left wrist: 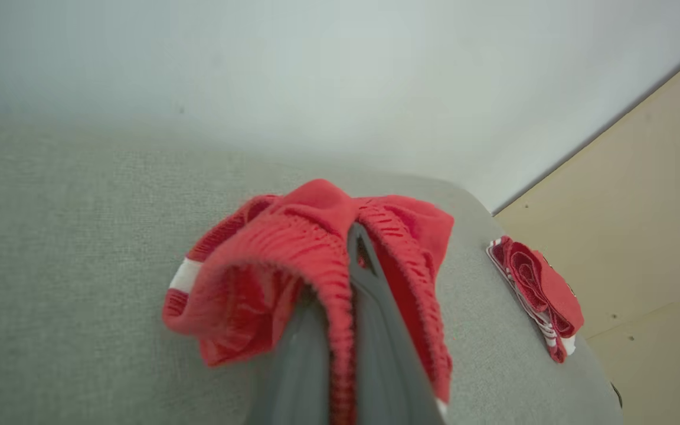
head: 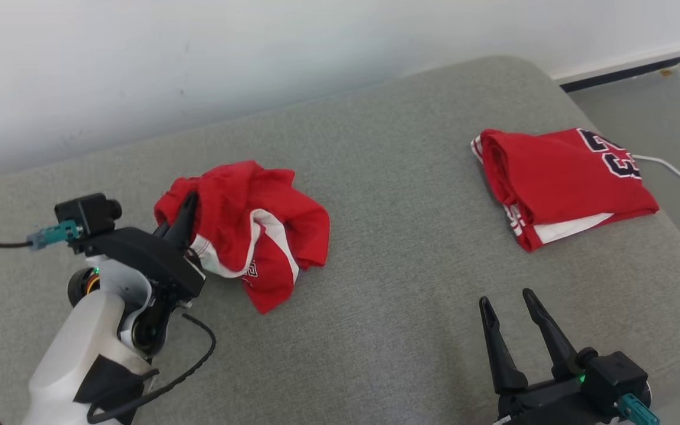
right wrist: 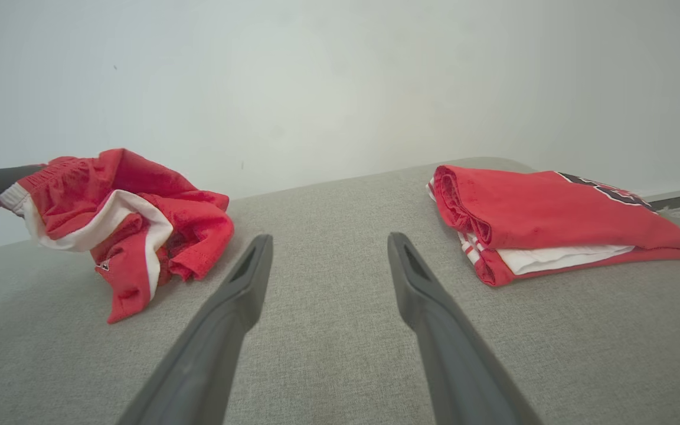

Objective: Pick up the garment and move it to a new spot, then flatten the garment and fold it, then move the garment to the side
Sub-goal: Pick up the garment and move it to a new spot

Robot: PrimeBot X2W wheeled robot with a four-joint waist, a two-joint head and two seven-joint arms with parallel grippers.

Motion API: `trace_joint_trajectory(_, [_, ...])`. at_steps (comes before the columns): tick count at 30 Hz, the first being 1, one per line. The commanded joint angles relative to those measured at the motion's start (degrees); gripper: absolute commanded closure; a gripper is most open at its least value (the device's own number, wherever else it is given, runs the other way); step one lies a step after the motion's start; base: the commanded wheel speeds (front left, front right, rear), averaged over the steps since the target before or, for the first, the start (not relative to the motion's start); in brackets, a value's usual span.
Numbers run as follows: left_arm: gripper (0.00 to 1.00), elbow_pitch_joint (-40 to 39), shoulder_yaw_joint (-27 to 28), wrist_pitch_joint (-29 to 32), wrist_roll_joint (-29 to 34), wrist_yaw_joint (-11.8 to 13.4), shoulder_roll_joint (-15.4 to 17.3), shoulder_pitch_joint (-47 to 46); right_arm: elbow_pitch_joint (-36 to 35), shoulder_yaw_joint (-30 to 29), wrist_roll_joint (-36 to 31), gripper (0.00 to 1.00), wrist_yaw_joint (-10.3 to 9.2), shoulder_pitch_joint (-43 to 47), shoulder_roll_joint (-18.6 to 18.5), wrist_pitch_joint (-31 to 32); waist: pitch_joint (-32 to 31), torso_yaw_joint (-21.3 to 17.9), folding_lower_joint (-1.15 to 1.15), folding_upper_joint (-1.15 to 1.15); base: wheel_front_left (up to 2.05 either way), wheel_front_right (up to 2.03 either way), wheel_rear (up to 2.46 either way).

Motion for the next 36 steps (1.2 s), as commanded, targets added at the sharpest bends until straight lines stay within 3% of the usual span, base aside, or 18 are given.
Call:
trace_joint_trajectory(1, [1.0, 1.5, 0.3, -1.2, -0.1, -0.6, 0.6, 1.1, -0.2, 0.3, 0.0, 0.0, -0.02, -0.4, 0.2, 0.0, 2.2, 1.3, -0.01, 0.0, 0.0, 0.0, 0.0])
trace_joint_trajectory(10, [1.0, 9.1, -0.1, -5.7, -0.2, -2.3, 0.6, 2.9, -0.2, 0.9, -0.2, 0.0, -0.02, -2.0, 0.1, 0.0, 3.6, 2.7, -0.01, 0.0, 0.0, 0.0, 0.0])
trace_joint_trajectory(11, [0.74, 9.6, -0.2, -6.3, -0.5, -2.7, 0.4, 3.1, -0.1, 1.0, -0.1, 0.0, -0.02, -2.2, 0.0, 0.0, 3.4, 2.9, -0.01, 0.0, 0.0, 0.0, 0.0])
trace_joint_trajectory(12, [0.74, 9.6, -0.2, -6.3, -0.5, -2.7, 0.4, 3.1, -0.1, 1.0, -0.1, 0.0, -0.02, -2.2, 0.0, 0.0, 3.4, 2.9, -0.01, 0.0, 0.0, 0.0, 0.0])
trace_joint_trajectory(13, [0.62, 10.0, -0.4, -7.0, -0.5, -2.9, 0.2, 3.5, 0.0, 1.0, -0.1, 0.0, -0.02, -2.2, -0.1, 0.0, 3.2, 3.1, -0.01, 0.0, 0.0, 0.0, 0.0])
trace_joint_trajectory(14, [0.35, 10.3, -0.7, -7.9, -0.2, -3.1, 0.3, 3.8, 0.0, 1.1, -0.1, 0.0, -0.02, -2.1, -0.2, 0.0, 2.9, 3.3, -0.01, 0.0, 0.0, 0.0, 0.0])
trace_joint_trajectory(15, [0.02, 10.6, -0.9, -9.0, 0.0, -3.2, 0.2, 4.2, 0.1, 1.0, 0.0, 0.0, -0.02, -2.0, -0.3, 0.0, 2.5, 3.5, -0.01, 0.0, 0.0, 0.0, 0.0])
trace_joint_trajectory(19, [0.0, 11.6, -2.2, -15.2, 2.9, -2.7, 1.1, 6.8, 0.2, 1.1, 0.1, 0.0, -0.02, -0.9, -0.6, 0.0, 0.2, 4.7, -0.01, 0.0, 0.0, 0.0, 0.0])
trace_joint_trajectory(25, [0.0, 8.9, -0.7, -17.9, 6.5, -0.3, 2.3, 12.1, 0.0, 1.6, 1.4, 0.0, -0.02, 0.2, -0.7, 0.0, -2.9, 6.4, -0.01, 0.0, 0.0, 0.0, 0.0])
trace_joint_trajectory(36, [0.0, -9.5, 9.0, -17.9, 16.7, 3.5, 2.0, 27.0, -0.2, 1.6, 2.5, 0.0, -0.02, 1.8, -0.5, 0.0, -7.3, 10.4, -0.01, 0.0, 0.0, 0.0, 0.0])
